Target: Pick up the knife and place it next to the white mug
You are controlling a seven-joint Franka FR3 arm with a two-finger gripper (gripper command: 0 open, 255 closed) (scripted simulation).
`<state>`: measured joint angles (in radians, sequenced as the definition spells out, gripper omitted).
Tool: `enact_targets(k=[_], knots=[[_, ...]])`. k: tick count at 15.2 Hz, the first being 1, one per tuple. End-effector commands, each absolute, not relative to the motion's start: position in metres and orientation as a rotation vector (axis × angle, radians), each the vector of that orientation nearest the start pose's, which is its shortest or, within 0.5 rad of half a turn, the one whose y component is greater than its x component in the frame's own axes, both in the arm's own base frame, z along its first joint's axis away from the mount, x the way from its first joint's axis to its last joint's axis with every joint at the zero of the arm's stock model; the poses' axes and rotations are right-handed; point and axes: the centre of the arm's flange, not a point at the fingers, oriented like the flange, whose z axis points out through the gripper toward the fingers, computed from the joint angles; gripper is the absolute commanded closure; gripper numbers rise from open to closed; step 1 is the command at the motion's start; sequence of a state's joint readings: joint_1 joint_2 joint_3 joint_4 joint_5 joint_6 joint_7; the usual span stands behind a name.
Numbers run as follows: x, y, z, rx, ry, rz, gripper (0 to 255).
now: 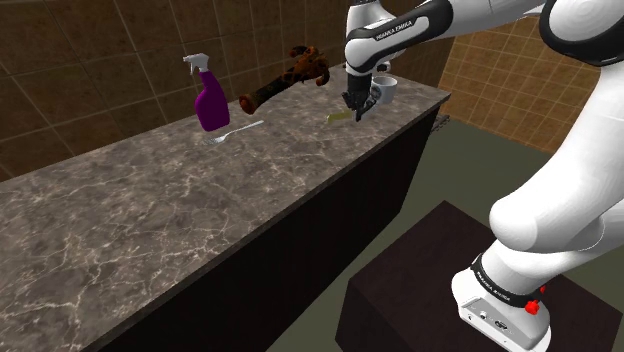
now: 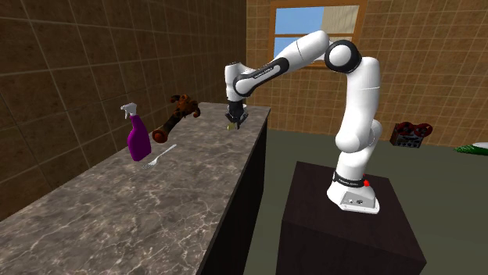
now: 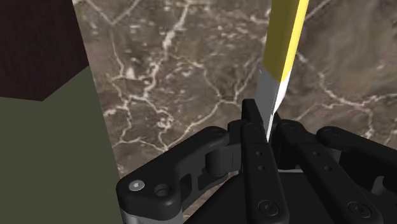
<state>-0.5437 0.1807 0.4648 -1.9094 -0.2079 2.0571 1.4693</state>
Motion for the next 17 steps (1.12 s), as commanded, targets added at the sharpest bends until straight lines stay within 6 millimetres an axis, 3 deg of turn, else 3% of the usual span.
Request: enact_targets(k=[1,2,7,11,17], knots=[[0.592,-0.068,0.411,-2.408,2.146,-0.093,255],[0.592,-0.068,0.411,-2.408,2.146,-0.093,0],[0.592,-0.068,0.411,-2.408,2.146,-0.093,0],[0.593,-0.063,0.461,-2.408,2.146,-0.093,0],[0.593,-0.063,0.461,-2.408,2.146,-0.093,0]])
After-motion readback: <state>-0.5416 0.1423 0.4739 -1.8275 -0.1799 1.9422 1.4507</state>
